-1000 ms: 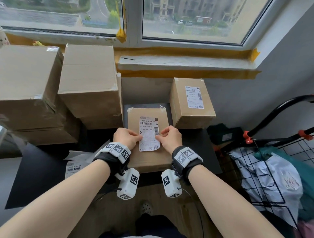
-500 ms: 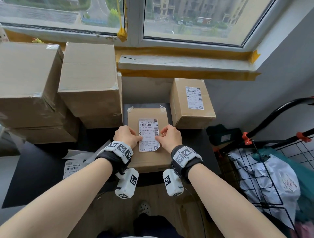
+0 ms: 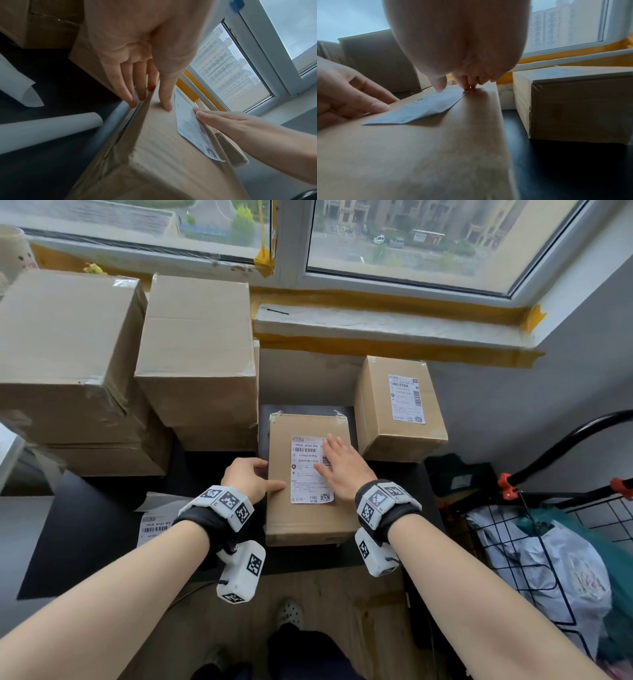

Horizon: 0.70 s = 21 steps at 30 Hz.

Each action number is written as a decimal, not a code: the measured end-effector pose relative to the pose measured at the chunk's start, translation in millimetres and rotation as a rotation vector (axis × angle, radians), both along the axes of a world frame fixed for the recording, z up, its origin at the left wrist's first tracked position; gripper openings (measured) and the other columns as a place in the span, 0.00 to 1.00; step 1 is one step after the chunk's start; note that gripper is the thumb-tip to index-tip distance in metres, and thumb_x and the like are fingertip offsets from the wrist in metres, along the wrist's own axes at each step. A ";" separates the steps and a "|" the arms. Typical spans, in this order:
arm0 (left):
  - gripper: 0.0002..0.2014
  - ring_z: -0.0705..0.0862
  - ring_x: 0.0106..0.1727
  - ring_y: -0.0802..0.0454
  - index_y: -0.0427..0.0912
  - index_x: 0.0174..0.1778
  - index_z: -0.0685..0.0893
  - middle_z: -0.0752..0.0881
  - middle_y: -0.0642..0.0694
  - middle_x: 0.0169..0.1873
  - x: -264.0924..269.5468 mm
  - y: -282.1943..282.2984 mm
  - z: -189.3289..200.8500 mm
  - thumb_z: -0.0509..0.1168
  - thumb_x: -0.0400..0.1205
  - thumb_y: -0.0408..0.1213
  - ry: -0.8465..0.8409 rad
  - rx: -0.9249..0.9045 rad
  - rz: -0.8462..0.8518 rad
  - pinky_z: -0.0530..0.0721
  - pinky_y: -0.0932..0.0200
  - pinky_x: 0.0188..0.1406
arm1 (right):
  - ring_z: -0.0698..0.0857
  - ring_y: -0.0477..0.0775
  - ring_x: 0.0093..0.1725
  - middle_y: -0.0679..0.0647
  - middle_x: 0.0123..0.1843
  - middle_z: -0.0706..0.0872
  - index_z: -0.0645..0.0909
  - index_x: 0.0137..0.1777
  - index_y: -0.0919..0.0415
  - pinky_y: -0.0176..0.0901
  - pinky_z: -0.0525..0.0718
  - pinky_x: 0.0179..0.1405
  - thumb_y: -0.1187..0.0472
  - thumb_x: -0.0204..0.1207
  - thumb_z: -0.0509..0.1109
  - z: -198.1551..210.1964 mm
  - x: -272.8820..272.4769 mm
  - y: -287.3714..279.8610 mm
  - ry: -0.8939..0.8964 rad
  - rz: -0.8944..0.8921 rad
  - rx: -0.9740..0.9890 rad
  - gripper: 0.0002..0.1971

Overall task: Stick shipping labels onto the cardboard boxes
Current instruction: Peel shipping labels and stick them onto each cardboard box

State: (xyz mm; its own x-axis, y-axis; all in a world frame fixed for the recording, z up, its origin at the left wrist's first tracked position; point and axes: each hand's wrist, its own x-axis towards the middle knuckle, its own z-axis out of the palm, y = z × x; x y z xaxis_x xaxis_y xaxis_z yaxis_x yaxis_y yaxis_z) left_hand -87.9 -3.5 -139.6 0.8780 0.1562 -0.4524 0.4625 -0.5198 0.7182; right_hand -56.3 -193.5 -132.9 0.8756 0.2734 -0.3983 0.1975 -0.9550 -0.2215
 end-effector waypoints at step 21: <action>0.28 0.85 0.58 0.43 0.43 0.71 0.78 0.87 0.41 0.56 -0.7 2.3 -17.8 0.73 0.73 0.27 0.097 -0.259 0.045 0.87 0.41 0.53 | 0.46 0.53 0.85 0.57 0.86 0.42 0.42 0.83 0.64 0.46 0.45 0.83 0.52 0.87 0.43 -4.2 -1.0 8.9 0.029 -0.020 -0.015 0.29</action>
State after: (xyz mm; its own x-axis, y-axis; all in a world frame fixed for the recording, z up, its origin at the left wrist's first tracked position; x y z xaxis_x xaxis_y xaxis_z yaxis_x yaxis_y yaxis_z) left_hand -88.6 -1.1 -157.4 0.8233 0.0621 -0.5642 0.5542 -0.3023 0.7755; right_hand -57.2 -184.6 -137.1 0.8689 0.2492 -0.4277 0.1716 -0.9621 -0.2121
